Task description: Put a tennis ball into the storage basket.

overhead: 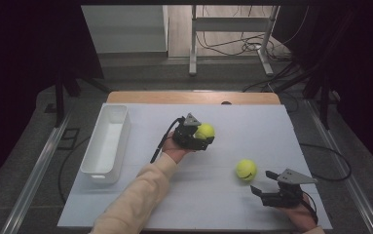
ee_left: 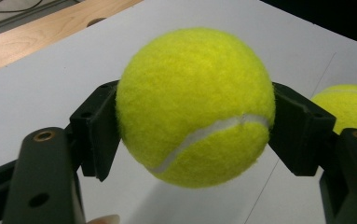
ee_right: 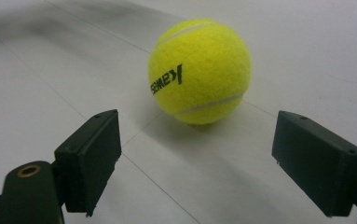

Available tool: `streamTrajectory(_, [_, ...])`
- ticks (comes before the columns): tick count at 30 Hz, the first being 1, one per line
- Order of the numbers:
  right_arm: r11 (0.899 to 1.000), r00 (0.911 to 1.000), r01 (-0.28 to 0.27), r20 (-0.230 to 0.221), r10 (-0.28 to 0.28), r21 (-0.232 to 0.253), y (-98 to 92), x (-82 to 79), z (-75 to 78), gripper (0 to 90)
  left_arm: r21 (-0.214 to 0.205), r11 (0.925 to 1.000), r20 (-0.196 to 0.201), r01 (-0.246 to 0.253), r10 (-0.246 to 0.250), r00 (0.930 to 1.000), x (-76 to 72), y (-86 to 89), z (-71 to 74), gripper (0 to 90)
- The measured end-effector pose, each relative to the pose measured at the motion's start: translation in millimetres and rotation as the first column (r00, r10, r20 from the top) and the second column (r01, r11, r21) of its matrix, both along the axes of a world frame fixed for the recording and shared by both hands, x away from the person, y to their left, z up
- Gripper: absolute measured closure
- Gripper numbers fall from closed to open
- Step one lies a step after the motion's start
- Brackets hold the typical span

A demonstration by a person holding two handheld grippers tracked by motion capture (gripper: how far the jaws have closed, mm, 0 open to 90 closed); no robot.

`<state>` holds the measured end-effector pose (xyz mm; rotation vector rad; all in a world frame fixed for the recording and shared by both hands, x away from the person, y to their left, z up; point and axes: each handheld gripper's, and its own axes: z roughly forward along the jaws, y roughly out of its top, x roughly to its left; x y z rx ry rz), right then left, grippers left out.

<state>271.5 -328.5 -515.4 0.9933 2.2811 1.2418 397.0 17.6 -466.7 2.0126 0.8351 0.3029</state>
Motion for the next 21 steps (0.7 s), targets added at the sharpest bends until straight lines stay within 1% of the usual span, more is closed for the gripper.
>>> streamTrajectory(21, [1.0,1.0,0.002,0.001,-0.002,0.0,-0.2,-0.1,0.1,16.1,-0.025,0.9997,0.021,-0.009,0.01,0.9997,-6.5,11.4,8.8,26.5])
